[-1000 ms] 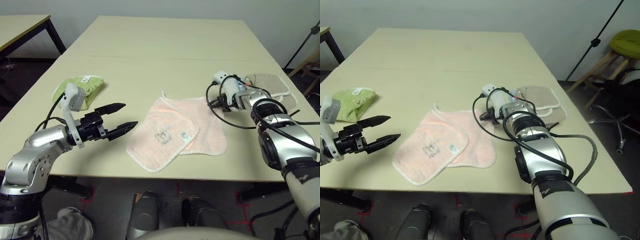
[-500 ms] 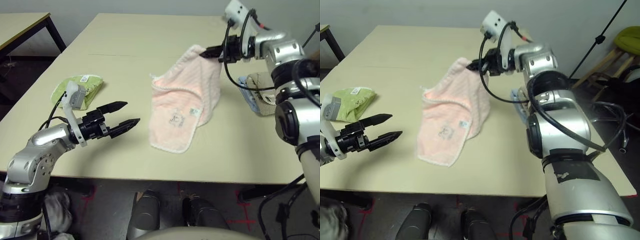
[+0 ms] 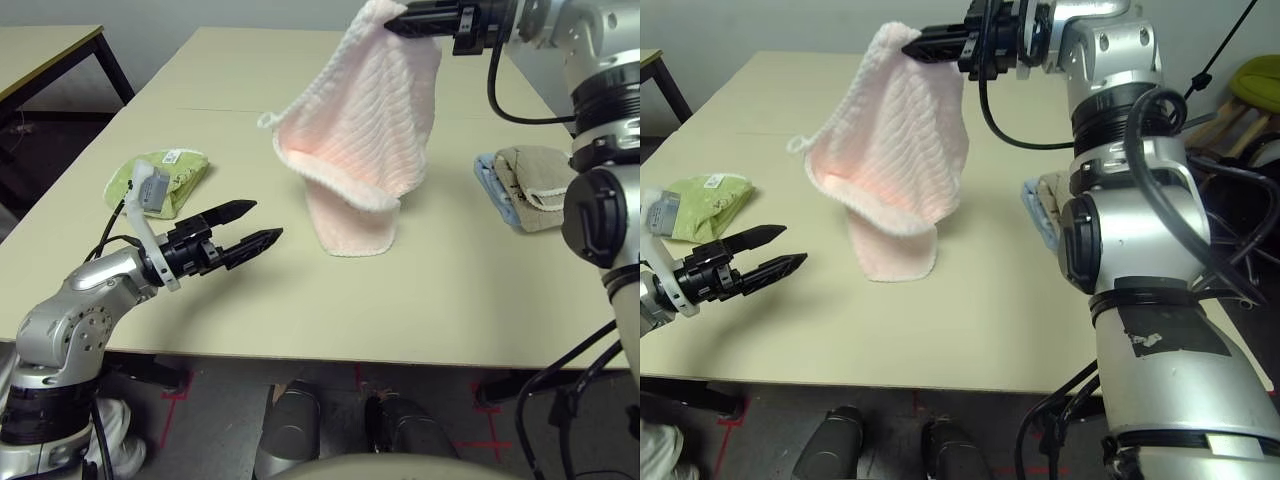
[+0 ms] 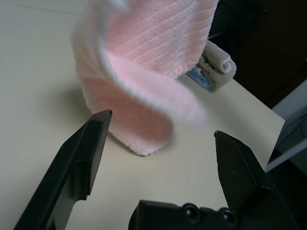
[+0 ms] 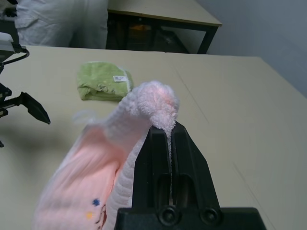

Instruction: Fold the towel and set it aside.

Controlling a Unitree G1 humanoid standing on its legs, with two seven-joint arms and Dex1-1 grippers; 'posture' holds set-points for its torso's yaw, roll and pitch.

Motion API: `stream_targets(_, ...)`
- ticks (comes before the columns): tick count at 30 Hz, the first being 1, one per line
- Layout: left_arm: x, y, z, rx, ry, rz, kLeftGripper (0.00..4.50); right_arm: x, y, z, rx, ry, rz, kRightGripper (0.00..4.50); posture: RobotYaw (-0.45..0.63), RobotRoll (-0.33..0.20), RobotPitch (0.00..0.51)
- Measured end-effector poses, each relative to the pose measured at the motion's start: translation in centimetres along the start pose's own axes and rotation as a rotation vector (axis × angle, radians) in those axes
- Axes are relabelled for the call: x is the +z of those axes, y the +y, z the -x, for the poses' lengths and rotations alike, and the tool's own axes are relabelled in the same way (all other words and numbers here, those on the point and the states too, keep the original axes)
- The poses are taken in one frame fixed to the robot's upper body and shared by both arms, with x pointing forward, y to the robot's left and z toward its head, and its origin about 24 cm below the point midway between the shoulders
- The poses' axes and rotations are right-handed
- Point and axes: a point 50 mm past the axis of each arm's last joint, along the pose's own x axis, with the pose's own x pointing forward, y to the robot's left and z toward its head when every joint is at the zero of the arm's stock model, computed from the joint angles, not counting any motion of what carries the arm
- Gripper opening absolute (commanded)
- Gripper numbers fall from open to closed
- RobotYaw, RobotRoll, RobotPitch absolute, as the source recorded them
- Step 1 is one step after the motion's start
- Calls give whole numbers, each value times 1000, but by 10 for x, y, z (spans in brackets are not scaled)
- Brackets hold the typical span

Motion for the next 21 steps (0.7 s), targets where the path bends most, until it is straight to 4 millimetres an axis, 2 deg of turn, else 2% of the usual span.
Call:
stream_targets(3, -2, -1, 0, -6, 9, 43, 4500, 2, -1, 4, -3, 3, 6, 29, 276, 0, 119)
stream_targets(7, -4, -4, 2, 1, 22, 87, 4500, -9, 1, 4, 25, 19, -18, 29, 275, 0, 121)
stream_targets(11, -13, -11, 3, 1, 63, 146, 4500, -9, 1, 4, 25, 19, -17, 29, 274, 0, 124)
stream_targets(16, -25, -25, -10, -7, 115, 168, 4500, -7, 2, 5, 24, 15, -8, 29, 266, 0, 139)
stream_targets(21, -47, -30, -41, 80, 115, 227, 4500, -3, 2, 6, 13, -3, -5, 29, 270, 0, 148)
